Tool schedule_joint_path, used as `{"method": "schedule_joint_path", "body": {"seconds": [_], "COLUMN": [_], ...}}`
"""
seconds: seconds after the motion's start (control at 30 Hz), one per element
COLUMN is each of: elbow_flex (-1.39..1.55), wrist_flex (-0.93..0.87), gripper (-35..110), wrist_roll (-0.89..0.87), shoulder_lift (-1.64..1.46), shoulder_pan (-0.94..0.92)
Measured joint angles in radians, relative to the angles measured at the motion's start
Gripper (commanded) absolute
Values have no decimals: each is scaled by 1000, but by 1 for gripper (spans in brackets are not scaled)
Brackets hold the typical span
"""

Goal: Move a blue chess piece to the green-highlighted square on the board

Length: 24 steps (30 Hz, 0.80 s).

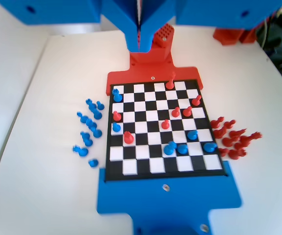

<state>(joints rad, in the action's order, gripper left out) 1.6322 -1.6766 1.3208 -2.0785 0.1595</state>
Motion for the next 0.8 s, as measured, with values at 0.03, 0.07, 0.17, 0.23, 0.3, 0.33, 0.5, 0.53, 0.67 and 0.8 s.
{"method": "schedule_joint_path", "body": {"seconds": [0.03,0.07,0.17,0.23,0.3,0.33,0.5,0.53,0.67,0.8], "elbow_flex": [-12,-25,-60,-72,-89,-94,-94,-94,-94,-52], "wrist_flex": [17,34,86,121,156,173,262,281,350,419], "gripper": [1,1,1,1,2,2,7,8,10,11], "wrist_roll": [-21,-43,-109,-149,-187,-204,-273,-285,-304,-304], "shoulder_lift": [43,84,199,262,321,348,469,489,565,611], "shoulder_pan": [9,17,48,69,86,95,138,144,161,169]}}
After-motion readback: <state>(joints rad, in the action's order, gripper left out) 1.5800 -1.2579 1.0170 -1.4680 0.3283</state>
